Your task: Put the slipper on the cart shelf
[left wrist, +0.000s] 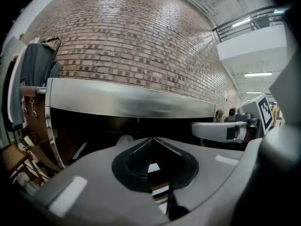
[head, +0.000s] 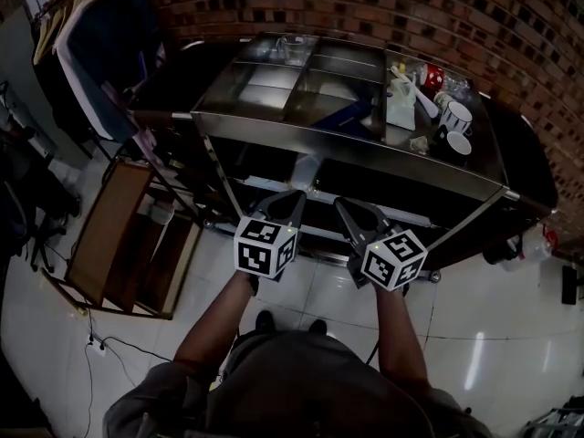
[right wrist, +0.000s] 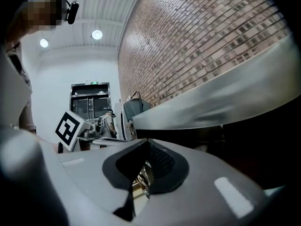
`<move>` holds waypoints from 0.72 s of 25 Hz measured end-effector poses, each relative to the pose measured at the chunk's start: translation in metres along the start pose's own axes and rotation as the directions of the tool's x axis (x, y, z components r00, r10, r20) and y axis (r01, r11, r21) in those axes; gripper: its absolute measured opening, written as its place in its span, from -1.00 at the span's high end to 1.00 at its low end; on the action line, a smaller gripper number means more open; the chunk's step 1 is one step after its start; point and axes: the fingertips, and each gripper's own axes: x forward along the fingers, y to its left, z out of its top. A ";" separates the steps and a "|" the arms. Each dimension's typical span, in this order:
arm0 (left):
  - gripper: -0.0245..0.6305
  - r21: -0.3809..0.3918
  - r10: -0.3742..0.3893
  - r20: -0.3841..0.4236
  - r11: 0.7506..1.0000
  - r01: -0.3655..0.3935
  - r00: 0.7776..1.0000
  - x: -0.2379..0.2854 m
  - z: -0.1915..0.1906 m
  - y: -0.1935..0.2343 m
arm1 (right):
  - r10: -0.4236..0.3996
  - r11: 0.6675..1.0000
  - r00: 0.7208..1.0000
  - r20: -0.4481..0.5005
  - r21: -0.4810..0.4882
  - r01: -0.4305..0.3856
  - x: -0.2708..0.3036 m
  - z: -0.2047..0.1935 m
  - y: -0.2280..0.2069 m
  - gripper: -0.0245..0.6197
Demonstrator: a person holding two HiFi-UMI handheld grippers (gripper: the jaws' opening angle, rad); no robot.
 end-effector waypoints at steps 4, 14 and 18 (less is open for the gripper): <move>0.90 -0.013 -0.036 0.003 0.999 0.036 0.999 -0.006 0.003 0.008 | -0.029 0.999 1.000 -0.001 -0.015 0.029 0.007 0.003 0.007 0.93; 0.90 0.007 -0.140 -0.005 0.990 0.140 0.990 -0.008 0.007 0.008 | -0.071 0.997 0.997 -0.014 -0.027 0.071 0.018 0.005 0.014 0.93; 0.90 0.020 -0.156 -0.014 0.988 0.156 0.988 -0.007 0.005 0.009 | -0.075 0.997 0.997 -0.015 -0.028 0.074 0.020 0.005 0.015 0.93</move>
